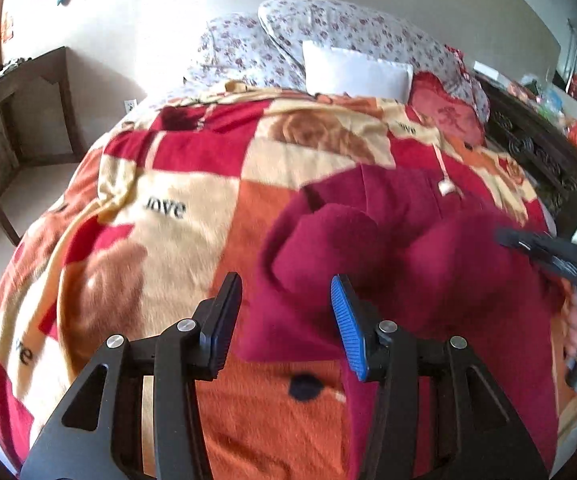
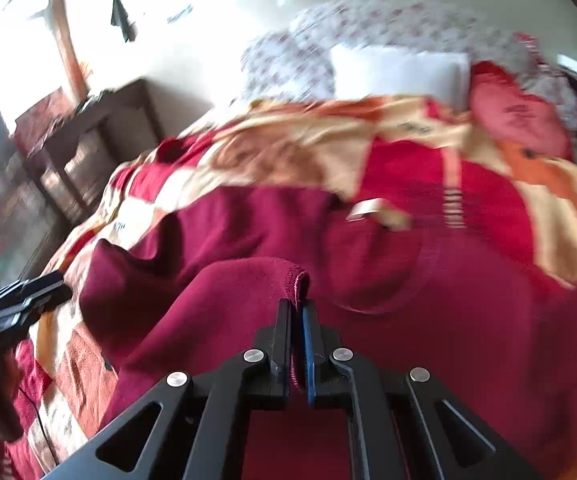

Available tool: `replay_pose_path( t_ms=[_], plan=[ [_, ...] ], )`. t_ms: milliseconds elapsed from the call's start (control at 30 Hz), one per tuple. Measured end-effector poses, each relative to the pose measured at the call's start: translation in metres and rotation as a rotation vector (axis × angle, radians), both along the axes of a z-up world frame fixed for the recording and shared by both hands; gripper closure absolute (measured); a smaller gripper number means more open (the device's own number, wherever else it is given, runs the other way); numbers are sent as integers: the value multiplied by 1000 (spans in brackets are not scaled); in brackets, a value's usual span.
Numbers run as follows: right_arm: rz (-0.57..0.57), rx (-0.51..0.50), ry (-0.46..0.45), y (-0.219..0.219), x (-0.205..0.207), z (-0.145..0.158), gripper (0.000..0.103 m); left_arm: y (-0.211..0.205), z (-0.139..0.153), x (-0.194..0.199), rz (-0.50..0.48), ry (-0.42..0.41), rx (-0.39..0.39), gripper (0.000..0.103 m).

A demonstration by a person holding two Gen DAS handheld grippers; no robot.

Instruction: Fold small clothes

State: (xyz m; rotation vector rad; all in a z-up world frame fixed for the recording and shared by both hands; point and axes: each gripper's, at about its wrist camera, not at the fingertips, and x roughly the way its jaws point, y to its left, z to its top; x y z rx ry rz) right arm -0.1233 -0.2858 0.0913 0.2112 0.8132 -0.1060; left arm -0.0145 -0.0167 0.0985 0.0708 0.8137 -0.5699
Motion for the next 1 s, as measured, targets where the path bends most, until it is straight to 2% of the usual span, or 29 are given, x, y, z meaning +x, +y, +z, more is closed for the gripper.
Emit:
replay_pose_path(
  t_ms=[167,367,500,667,700,733,767,833,1000],
  plan=[
    [-95,25,3,-41,-62,15,99,-12,9,40,5,33,-45,57],
    [-186,60,50,-64,-116,-2,99,-46,-2,87,-1,121,-35,57],
    [-224,91,55,-75,-133,-12,99,-71,-9,93,-57,181,-33,57],
    [-225,128,24,-83,-132,-11,98,-91,-13,101,-59,175,11,57],
    [-222,130,49,-83,-125,-14,95,-94,-14,103,-59,176,21,57],
    [-217,130,63,-82,-121,-17,83,-96,-15,106,-58,179,29,57],
    [-205,128,72,-80,-115,-21,61,-99,-17,107,-58,186,33,57],
    [-199,123,70,-78,-107,-29,42,-104,-21,110,-65,198,43,57],
    [-191,77,118,-77,-85,-51,42,-113,-27,110,-89,180,97,57]
  ],
)
